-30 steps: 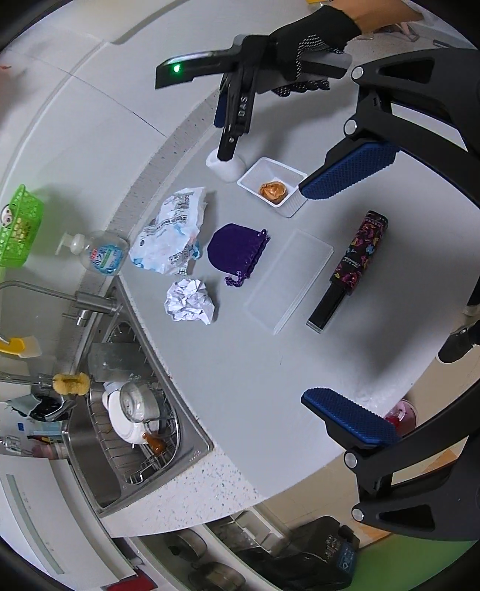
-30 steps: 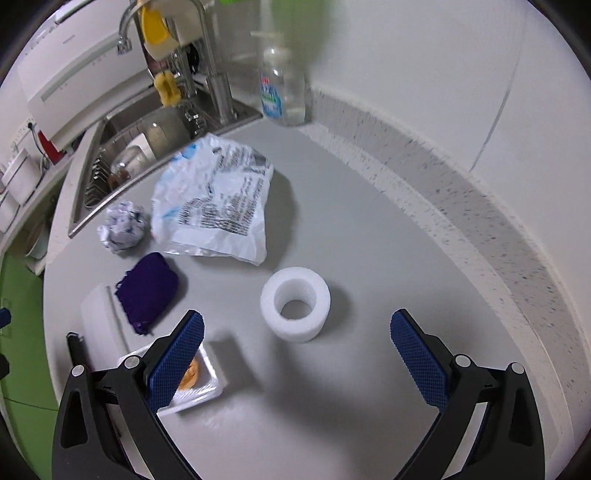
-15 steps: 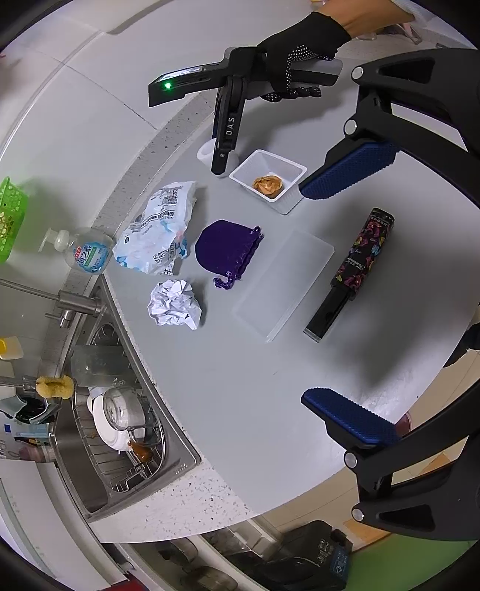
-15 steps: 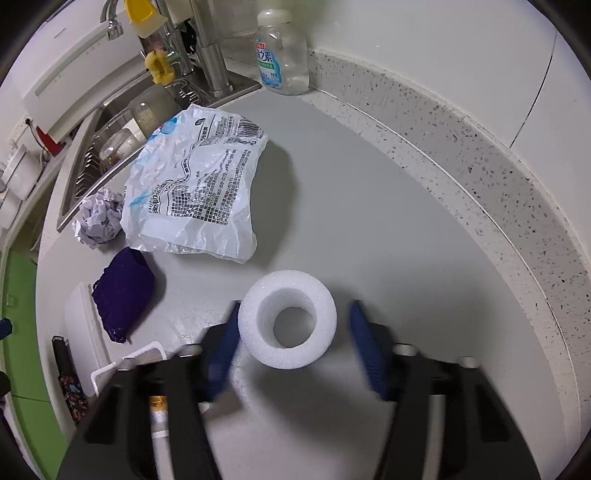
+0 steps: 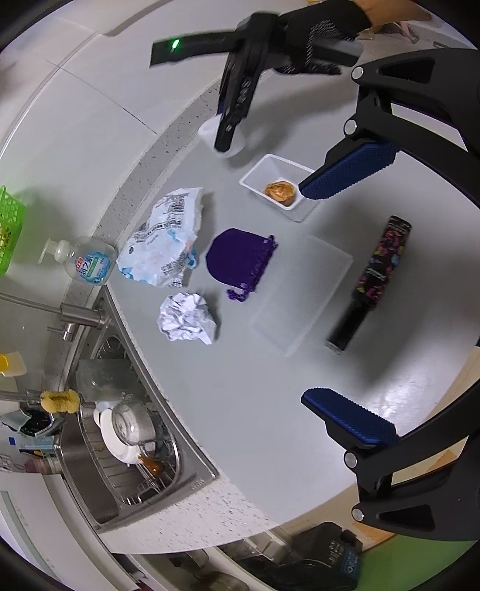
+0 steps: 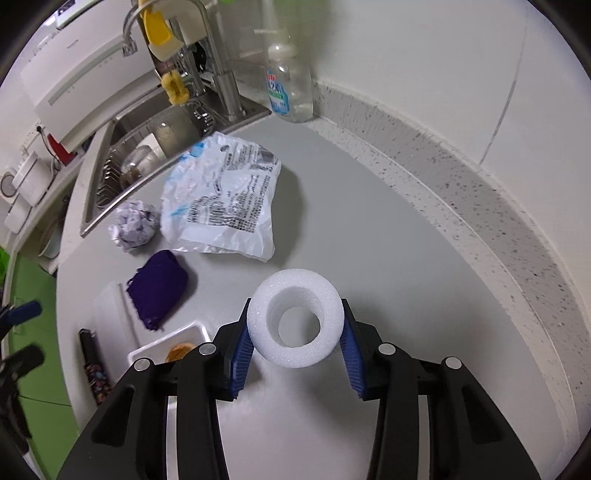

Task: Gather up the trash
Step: 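Grasp the white foam cup with the right gripper while the left gripper approaches the paper ball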

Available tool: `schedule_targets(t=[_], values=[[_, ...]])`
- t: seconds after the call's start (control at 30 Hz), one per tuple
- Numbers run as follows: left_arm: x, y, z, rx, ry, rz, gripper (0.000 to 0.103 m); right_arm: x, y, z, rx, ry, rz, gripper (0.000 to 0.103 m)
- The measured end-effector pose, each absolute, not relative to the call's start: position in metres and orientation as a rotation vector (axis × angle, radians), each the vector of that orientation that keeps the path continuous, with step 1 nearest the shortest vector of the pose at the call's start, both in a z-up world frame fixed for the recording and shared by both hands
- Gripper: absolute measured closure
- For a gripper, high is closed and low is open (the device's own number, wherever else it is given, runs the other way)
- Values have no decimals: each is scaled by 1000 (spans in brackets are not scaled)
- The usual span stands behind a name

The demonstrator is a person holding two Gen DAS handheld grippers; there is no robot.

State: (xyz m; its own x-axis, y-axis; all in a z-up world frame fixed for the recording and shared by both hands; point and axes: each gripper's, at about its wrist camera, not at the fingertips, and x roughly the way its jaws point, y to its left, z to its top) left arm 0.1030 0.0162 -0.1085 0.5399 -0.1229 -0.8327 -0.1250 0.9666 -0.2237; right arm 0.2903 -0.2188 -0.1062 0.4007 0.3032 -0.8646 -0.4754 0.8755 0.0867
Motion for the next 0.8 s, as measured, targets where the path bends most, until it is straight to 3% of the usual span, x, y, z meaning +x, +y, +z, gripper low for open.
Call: schedule_targets(t=[0.8], values=[[228, 36, -141, -177, 1079, 21, 3, 234, -261, -74, -149, 1019, 478, 61]])
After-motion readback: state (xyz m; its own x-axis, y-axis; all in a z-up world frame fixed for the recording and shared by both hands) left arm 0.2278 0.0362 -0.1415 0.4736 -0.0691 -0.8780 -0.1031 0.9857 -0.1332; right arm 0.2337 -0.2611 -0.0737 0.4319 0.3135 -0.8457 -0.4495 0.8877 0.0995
